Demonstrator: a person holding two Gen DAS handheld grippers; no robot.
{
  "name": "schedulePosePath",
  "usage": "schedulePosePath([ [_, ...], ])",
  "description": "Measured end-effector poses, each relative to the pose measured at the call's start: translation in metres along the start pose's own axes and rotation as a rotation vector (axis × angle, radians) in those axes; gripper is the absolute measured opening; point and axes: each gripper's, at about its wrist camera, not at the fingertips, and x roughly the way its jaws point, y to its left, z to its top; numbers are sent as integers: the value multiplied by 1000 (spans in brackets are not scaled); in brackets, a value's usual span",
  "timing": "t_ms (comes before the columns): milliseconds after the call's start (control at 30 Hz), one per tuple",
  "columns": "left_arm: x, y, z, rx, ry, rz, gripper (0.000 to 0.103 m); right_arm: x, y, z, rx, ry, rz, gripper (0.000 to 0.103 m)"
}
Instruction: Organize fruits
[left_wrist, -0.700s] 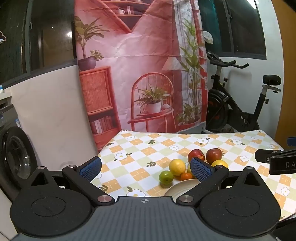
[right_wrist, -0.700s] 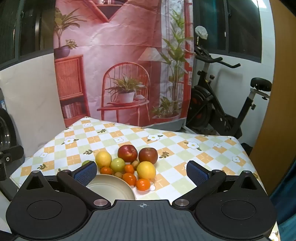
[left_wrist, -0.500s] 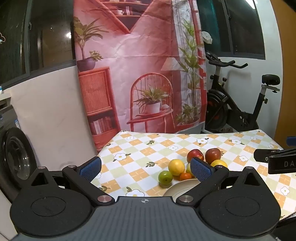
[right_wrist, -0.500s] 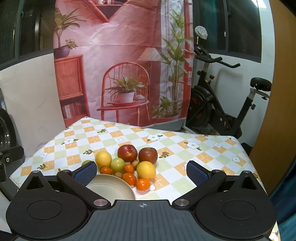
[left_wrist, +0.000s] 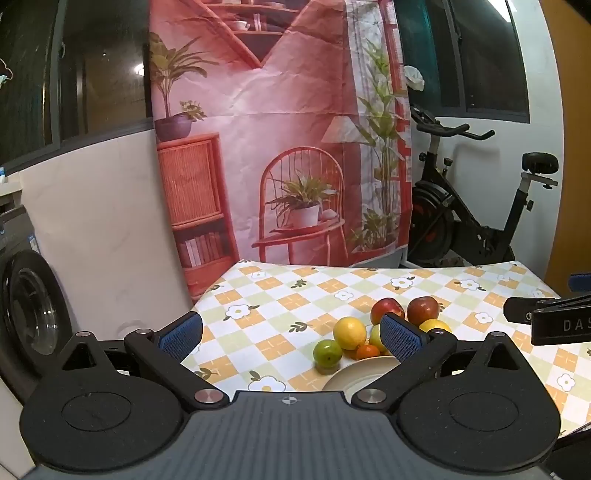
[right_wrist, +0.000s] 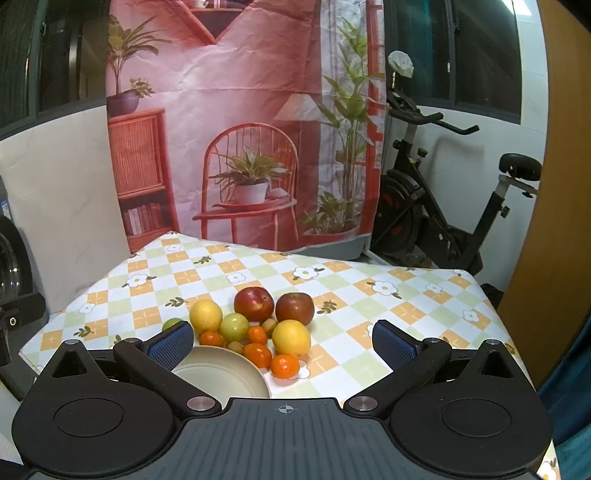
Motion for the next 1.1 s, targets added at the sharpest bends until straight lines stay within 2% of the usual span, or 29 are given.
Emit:
schedulePosePath([
  [1100,0,-1,-2,0,5,-9,103,0,0,-1,1,1,-1,103],
])
